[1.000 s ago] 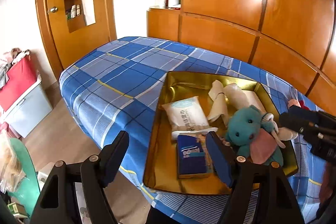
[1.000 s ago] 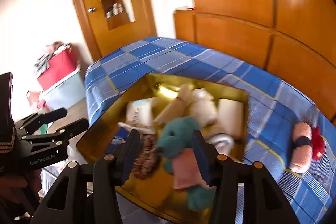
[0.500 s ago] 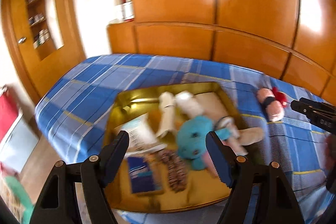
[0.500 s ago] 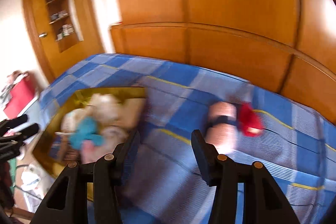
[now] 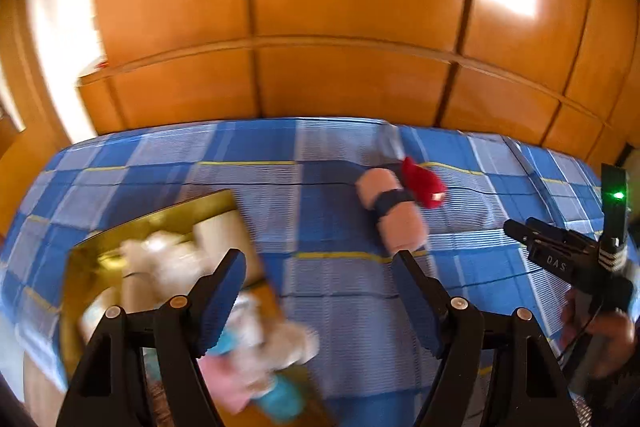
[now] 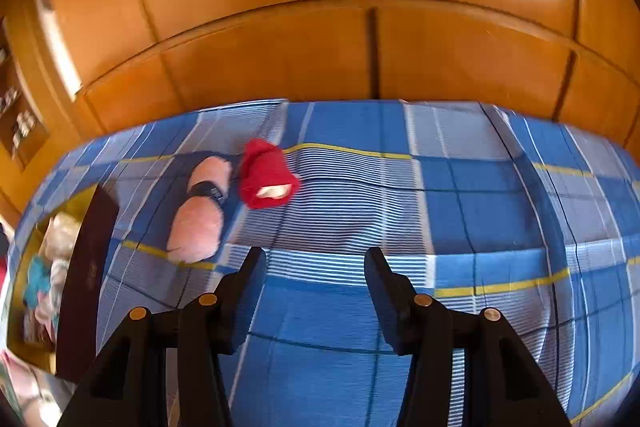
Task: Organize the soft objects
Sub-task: 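Grasp the pink rolled towel with black band using the left tool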
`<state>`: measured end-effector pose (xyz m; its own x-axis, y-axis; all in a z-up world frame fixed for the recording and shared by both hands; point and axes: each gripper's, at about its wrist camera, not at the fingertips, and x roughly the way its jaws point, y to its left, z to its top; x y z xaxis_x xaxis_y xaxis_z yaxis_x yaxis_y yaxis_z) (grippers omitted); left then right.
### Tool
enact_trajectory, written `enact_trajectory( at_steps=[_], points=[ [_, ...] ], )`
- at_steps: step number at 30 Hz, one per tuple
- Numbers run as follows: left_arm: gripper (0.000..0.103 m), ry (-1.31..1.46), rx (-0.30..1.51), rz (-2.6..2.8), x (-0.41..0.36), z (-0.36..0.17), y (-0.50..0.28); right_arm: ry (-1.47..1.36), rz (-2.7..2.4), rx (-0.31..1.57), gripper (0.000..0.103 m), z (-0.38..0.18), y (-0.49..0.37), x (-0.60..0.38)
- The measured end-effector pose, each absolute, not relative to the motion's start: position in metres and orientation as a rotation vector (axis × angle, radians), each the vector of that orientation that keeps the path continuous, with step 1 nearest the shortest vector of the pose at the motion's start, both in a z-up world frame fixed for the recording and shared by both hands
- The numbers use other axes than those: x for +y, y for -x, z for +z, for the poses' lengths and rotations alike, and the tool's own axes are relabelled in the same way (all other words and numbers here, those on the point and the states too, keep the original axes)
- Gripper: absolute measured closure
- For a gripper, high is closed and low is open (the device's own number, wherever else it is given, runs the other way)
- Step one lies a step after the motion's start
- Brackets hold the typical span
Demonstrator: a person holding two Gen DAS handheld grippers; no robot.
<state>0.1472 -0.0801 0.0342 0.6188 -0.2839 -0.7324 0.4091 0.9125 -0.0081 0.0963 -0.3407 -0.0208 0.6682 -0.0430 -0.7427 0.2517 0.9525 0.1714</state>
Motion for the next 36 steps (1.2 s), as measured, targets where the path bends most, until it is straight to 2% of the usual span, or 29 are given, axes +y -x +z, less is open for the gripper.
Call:
enact_trajectory(
  at_steps=[10,20,22,23,24,27,36],
  points=[
    [0.027,-0.191,0.984,-0.440,-0.171,-0.024,-0.215,-0.410,-0.164,0.804,0.052,-0.016,-0.093,-0.365],
    [0.027,-0.151,1.109,-0.411,-0.199,-0.073,-0.267,-0.412,-0.142,0.800,0.052,-0.012,-0.095,-0.359],
    [0.032,-0.118,1.147,-0.414,-0.200,-0.082,-0.275,-0.418,-0.135,0.804,0.052,-0.012,-0.097,-0.359],
    [0.038,-0.119,1.140,-0.416,-0.200,-0.082,-0.275,-0.420,-0.135,0.805,0.052,-0.013,-0.097,-0.359],
    [0.060,-0.127,1.129,-0.436,-0.203,-0.080,-0.274,-0.422,-0.135,0.806,0.052,-0.013,-0.097,-0.359],
    [0.063,-0.119,1.124,-0.467,-0.202,-0.074,-0.269,-0.432,-0.134,0.812,0.052,-0.015,-0.098,-0.359],
    [0.063,-0.134,1.049,-0.482,-0.166,-0.030,-0.223,-0.425,-0.130,0.851,0.052,-0.023,-0.098,-0.356]
  ],
)
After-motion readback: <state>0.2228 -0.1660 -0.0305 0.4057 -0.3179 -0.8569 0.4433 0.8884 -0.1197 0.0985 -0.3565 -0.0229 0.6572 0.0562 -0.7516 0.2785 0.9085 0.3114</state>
